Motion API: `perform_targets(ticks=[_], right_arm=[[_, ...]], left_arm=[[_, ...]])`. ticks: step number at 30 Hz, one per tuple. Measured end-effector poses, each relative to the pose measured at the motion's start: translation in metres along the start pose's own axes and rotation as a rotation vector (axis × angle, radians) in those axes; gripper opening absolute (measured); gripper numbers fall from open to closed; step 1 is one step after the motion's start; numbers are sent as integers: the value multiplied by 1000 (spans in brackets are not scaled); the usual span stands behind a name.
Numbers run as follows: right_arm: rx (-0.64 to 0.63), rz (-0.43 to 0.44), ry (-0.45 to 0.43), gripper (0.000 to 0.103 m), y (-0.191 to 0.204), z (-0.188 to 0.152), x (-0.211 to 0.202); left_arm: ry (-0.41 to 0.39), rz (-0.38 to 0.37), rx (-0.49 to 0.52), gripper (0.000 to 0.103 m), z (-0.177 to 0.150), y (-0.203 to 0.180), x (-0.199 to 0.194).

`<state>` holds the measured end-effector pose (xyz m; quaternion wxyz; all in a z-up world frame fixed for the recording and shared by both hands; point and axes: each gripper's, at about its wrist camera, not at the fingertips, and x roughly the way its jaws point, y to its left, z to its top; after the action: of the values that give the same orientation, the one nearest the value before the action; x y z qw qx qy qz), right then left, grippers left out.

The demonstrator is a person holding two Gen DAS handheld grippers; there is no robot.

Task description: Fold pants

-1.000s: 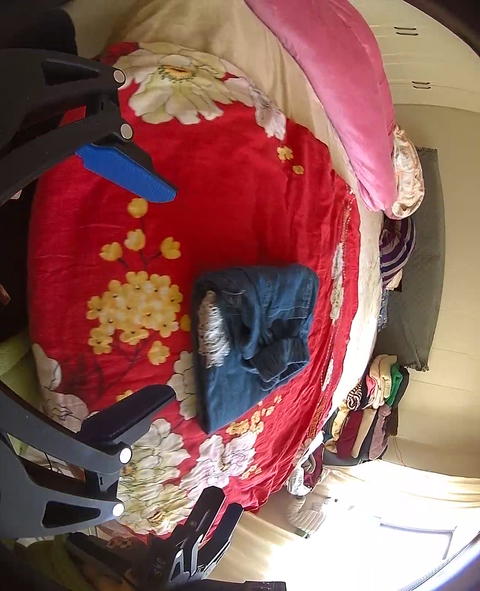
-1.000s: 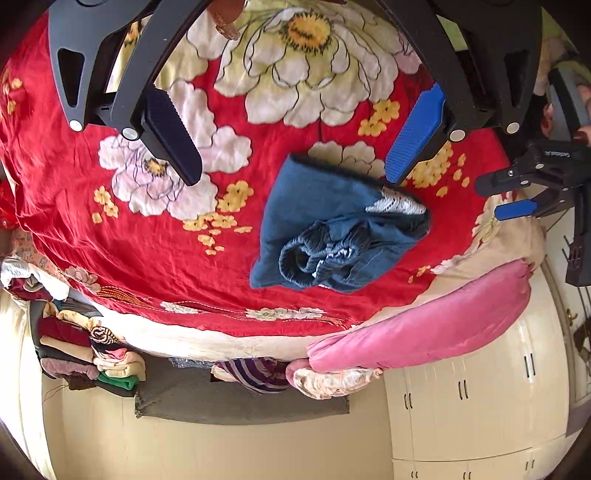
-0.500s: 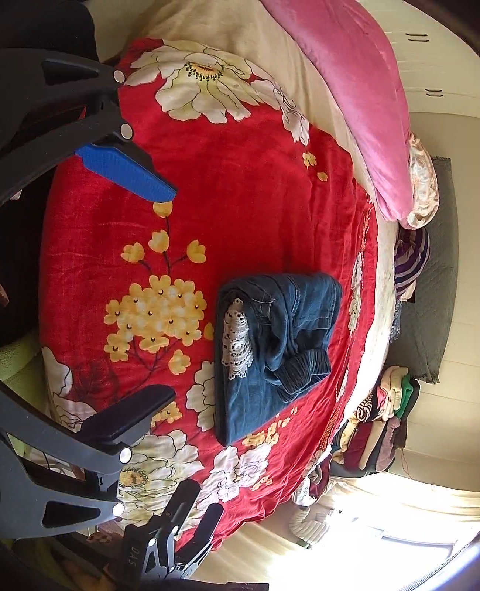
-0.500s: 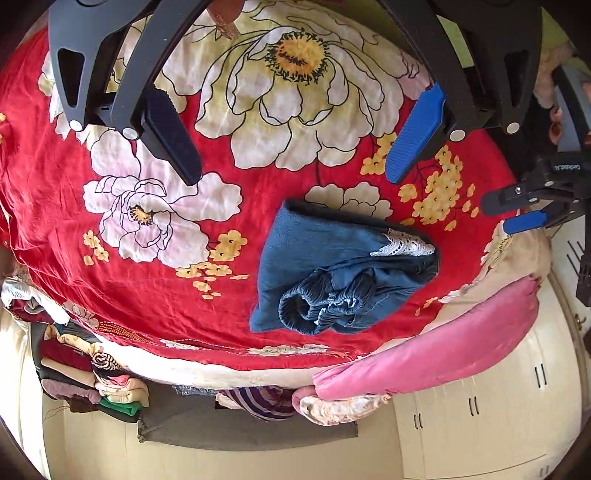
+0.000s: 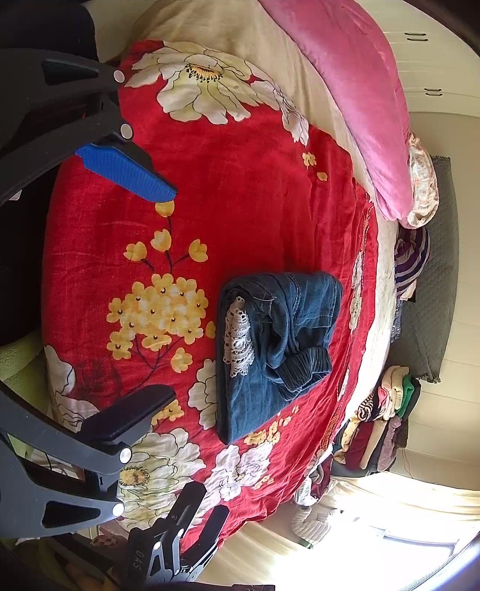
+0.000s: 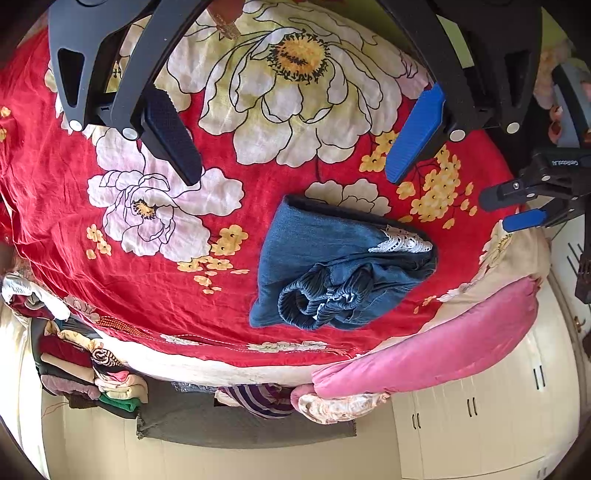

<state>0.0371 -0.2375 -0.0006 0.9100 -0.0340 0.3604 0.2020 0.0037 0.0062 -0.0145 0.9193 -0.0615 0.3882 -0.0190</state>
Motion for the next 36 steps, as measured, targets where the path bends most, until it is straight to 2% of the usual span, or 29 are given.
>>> perform_targets(ticks=[36], right_arm=[[4, -9, 7, 94, 1, 0, -1]], left_arm=[[-8, 4, 9, 99, 2, -2, -8]])
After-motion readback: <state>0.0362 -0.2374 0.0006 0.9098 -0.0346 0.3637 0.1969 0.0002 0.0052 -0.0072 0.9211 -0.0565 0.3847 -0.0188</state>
